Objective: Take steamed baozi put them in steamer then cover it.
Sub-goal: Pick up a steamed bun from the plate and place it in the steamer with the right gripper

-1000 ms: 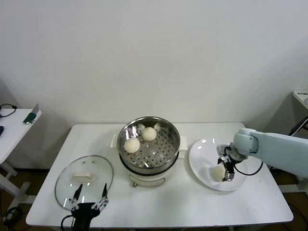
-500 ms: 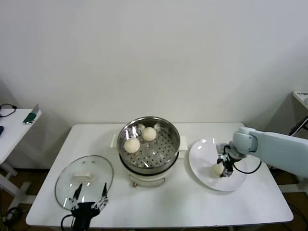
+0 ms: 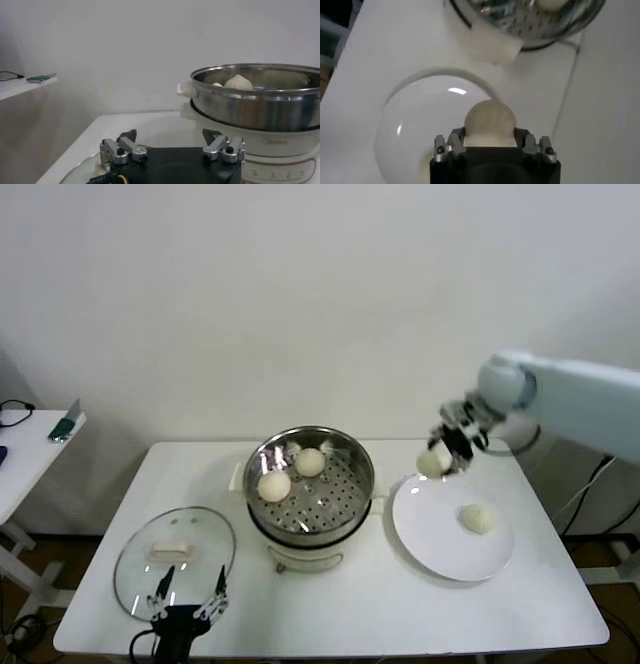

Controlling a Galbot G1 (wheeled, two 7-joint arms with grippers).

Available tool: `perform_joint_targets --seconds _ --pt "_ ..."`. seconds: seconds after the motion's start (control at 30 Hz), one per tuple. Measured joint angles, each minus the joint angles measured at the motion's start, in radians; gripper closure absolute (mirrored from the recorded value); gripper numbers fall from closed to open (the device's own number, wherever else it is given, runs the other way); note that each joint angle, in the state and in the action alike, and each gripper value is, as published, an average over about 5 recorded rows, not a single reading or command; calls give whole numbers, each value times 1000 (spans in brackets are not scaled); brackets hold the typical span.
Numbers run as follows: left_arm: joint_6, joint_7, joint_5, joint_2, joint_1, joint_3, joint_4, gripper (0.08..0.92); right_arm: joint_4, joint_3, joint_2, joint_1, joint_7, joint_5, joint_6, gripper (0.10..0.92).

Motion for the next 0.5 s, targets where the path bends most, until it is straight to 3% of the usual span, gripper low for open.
perform_joint_targets --seconds 0.5 --pt "-12 -9 -6 -5 8 -11 -3 177 140 63 295 50 -6 -143 178 355"
